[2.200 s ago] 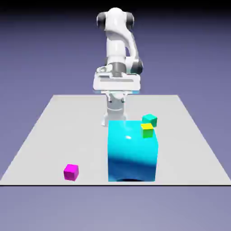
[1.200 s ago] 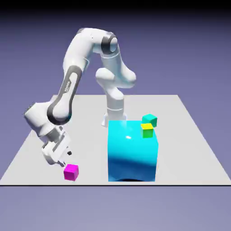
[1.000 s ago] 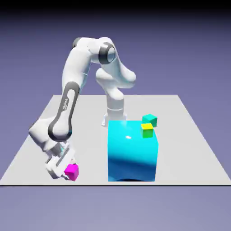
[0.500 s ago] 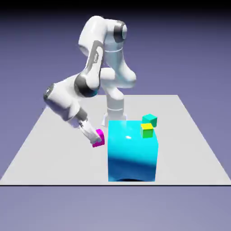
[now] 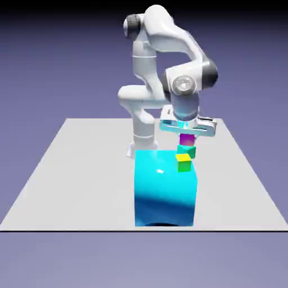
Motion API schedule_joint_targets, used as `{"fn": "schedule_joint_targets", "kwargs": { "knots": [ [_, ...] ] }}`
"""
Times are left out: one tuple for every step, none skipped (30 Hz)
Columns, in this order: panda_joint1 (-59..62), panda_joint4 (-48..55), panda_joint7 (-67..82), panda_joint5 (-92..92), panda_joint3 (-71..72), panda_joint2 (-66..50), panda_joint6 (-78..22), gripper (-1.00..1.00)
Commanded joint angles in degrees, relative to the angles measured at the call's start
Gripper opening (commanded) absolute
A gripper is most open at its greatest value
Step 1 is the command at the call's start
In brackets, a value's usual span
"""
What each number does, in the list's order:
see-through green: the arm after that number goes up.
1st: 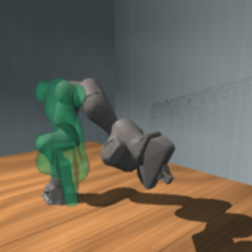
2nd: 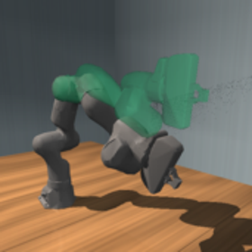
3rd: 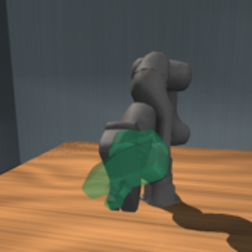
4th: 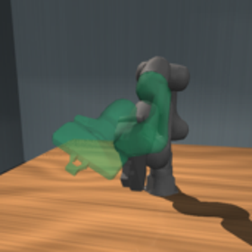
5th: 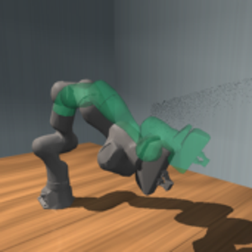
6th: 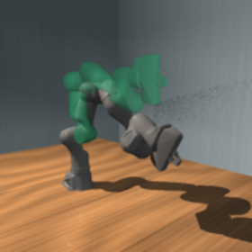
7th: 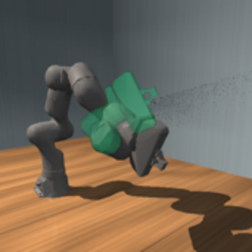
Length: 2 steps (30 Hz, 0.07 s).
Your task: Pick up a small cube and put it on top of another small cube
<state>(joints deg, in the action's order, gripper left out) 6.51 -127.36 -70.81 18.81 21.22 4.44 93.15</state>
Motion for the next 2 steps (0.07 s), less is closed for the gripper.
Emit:
{"fn": "schedule_joint_targets", "kwargs": {
  "knots": [
    [0.23, 2.07, -0.27, -0.27, -0.23, -0.20, -1.89, 1.00],
    [0.43, 4.15, -0.53, -0.55, -0.46, -0.41, -3.78, 1.00]
  ]
}}
